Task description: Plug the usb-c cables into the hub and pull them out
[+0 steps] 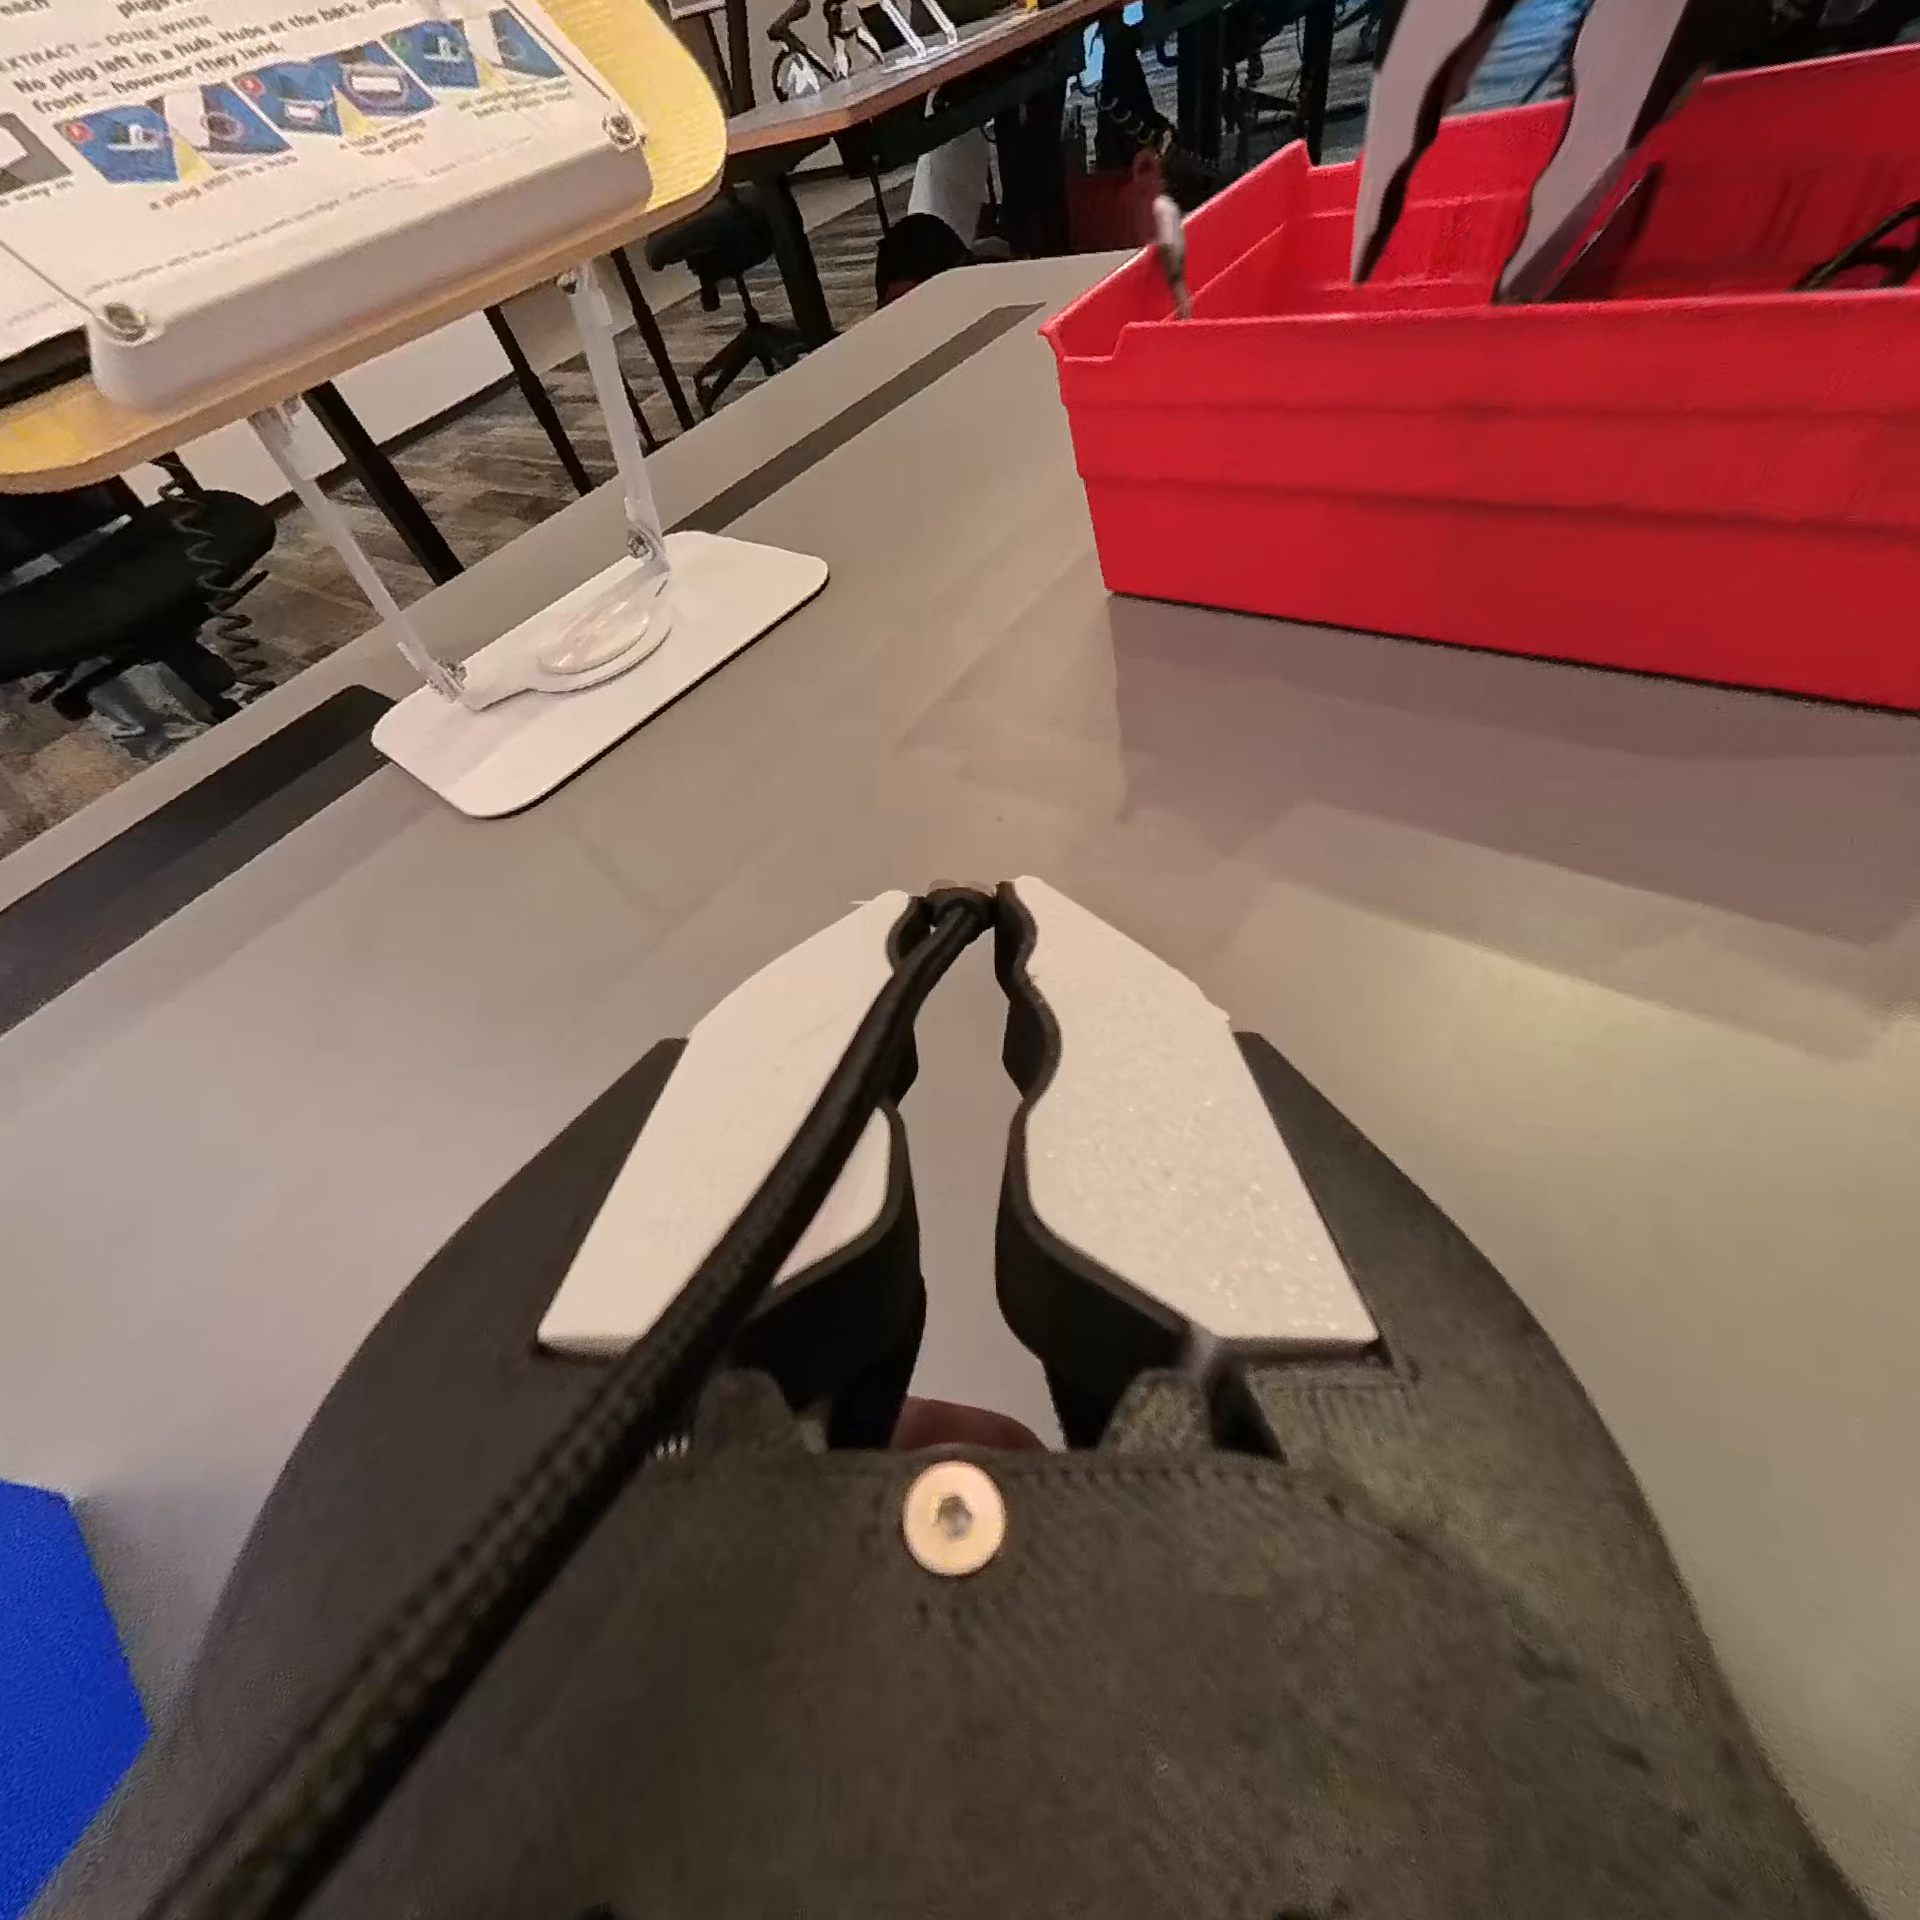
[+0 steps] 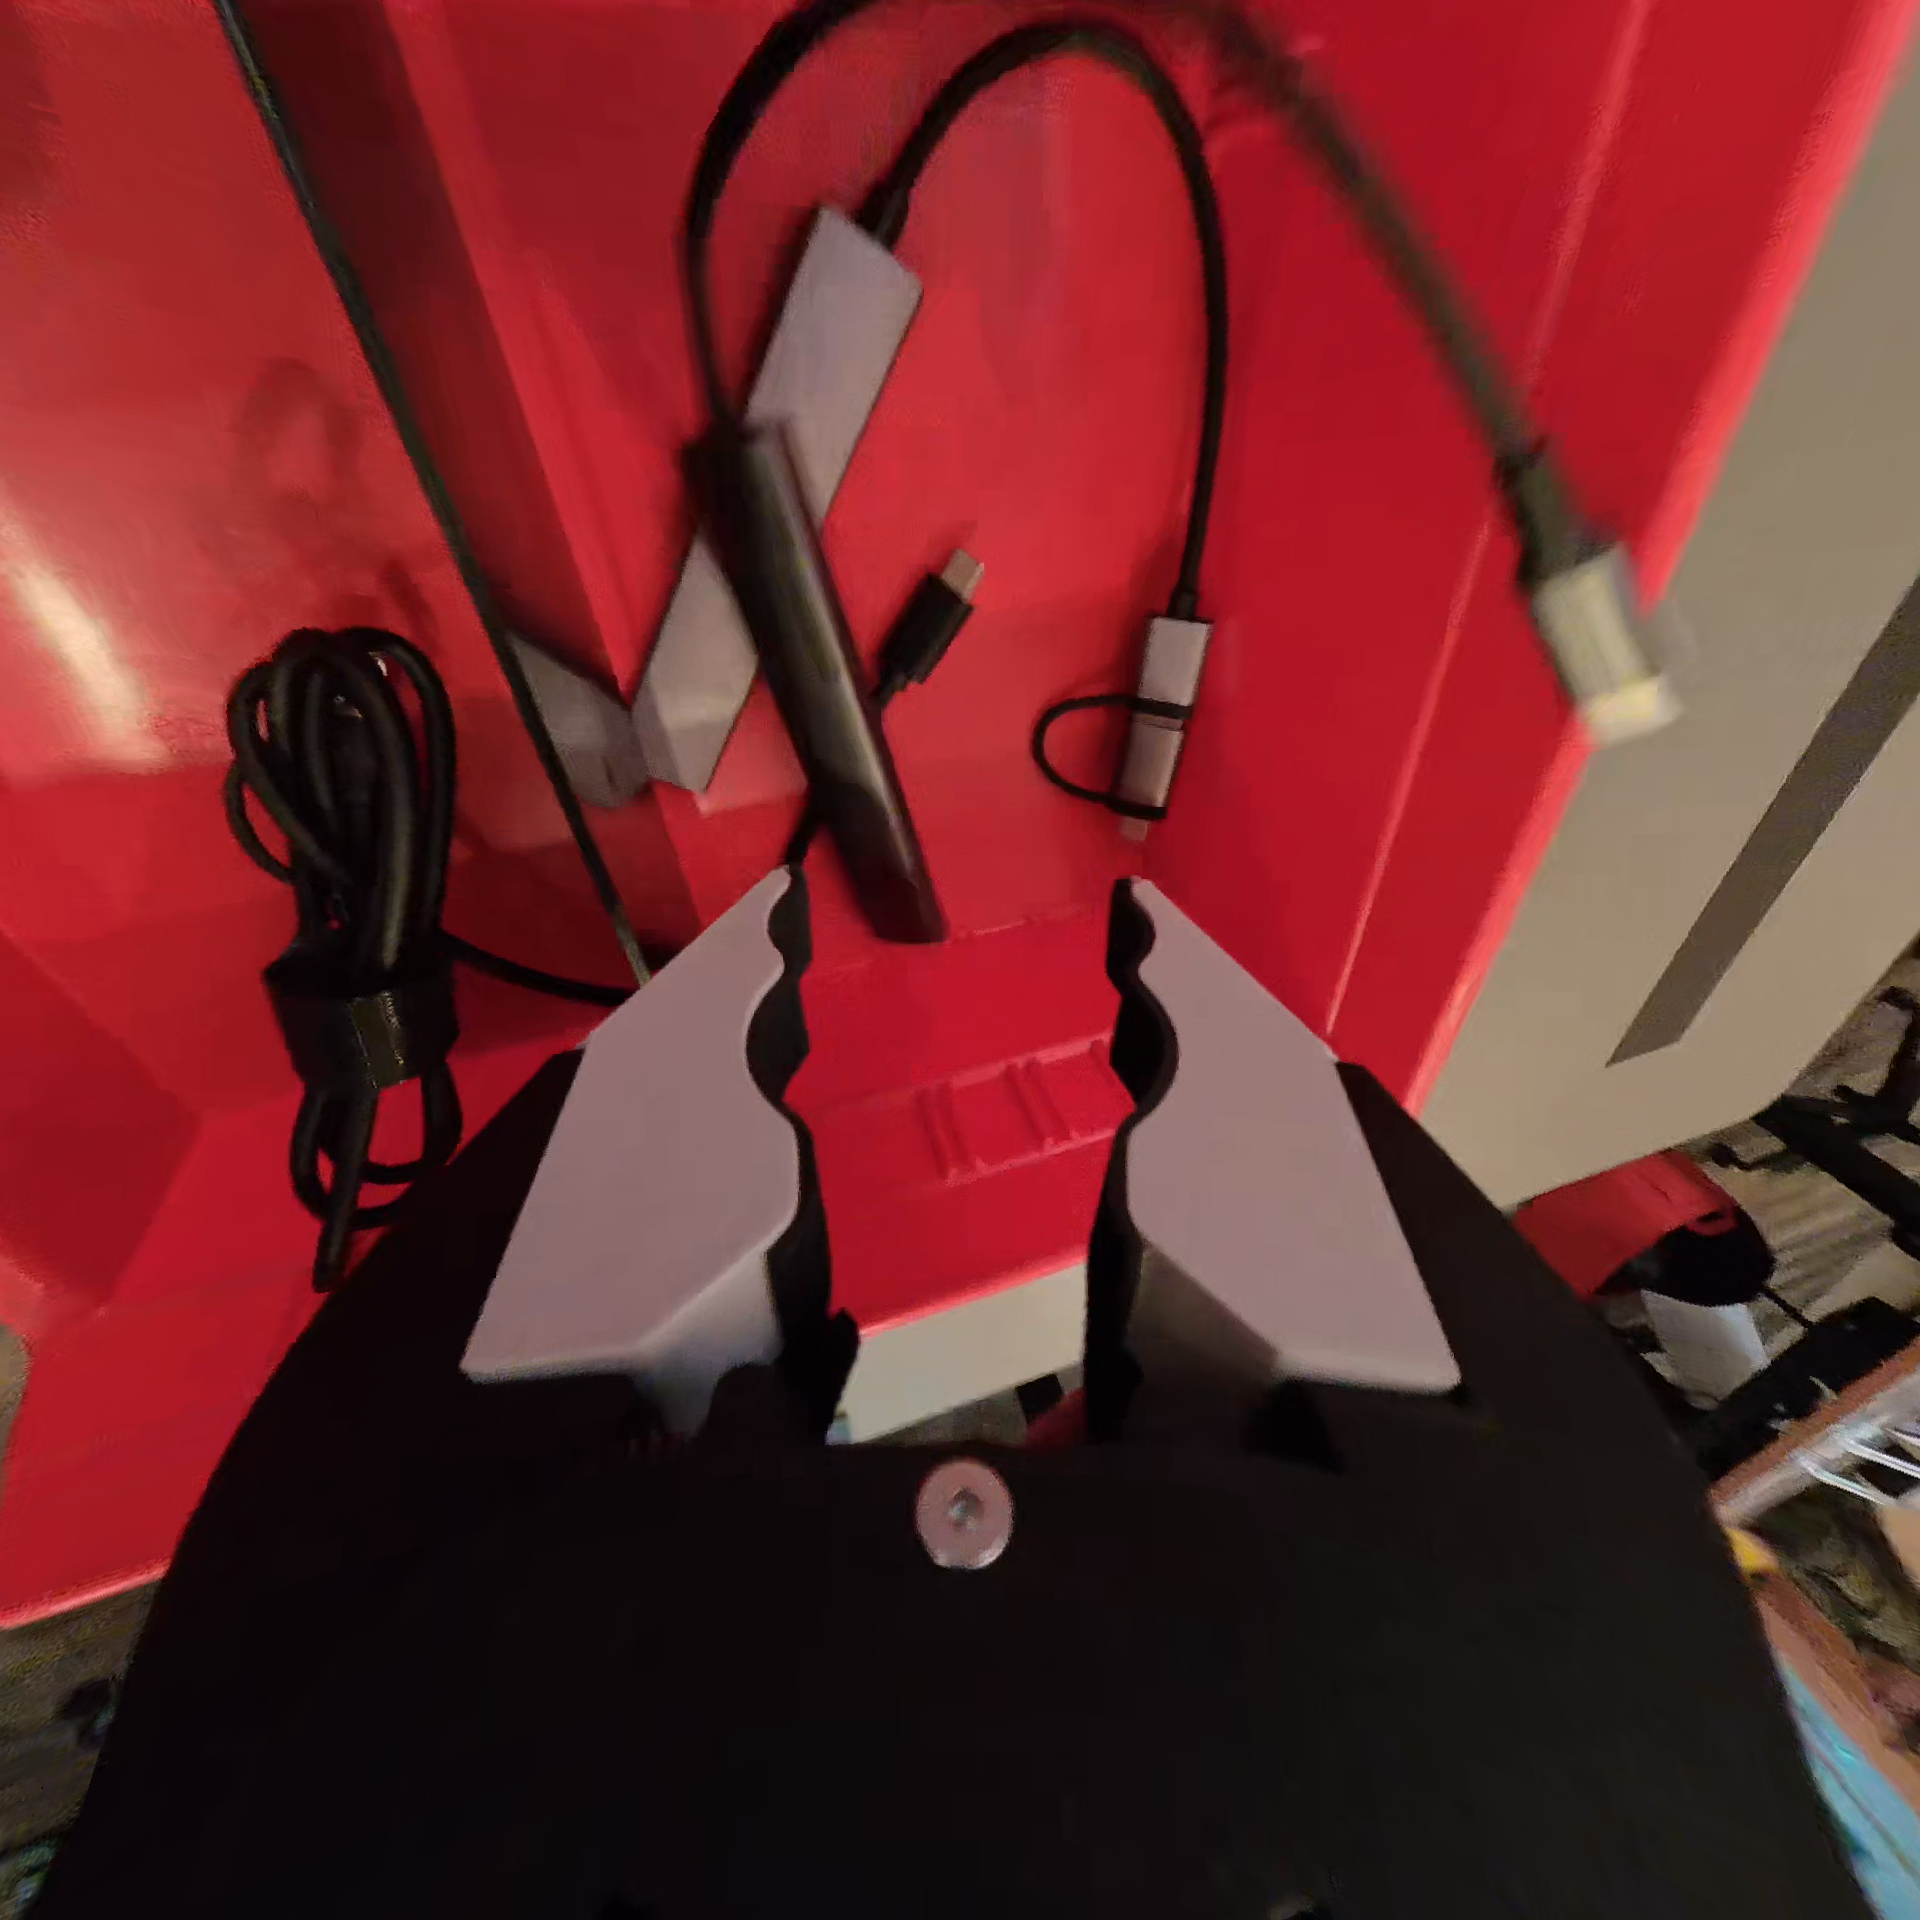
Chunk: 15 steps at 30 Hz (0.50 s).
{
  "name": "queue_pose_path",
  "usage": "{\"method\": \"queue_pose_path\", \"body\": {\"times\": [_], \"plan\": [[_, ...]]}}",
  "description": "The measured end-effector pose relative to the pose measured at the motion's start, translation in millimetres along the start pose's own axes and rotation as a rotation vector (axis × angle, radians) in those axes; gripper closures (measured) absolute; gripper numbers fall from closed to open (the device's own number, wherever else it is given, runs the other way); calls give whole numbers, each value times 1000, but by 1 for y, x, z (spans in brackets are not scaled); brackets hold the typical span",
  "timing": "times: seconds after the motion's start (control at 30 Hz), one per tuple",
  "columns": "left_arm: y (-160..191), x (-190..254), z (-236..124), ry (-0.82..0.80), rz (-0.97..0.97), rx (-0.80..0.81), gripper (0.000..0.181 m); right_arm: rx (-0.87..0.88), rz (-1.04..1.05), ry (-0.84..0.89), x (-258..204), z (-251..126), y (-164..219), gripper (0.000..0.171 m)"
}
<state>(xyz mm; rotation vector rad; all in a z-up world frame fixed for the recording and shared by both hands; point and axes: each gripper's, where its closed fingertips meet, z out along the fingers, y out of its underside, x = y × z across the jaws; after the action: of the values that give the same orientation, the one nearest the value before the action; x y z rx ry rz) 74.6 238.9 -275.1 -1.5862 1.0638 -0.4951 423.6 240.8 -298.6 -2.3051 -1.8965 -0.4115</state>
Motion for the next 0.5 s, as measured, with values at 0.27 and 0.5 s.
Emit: {"method": "queue_pose_path", "body": {"times": [0.27,0.5], "plan": [[-2,13,4,26,87,-33,170,85,49,134,17,-53,-32,121],[-6,54,11,163,246,-36,170,746,-157,67,-26,-143,-219,131]]}}
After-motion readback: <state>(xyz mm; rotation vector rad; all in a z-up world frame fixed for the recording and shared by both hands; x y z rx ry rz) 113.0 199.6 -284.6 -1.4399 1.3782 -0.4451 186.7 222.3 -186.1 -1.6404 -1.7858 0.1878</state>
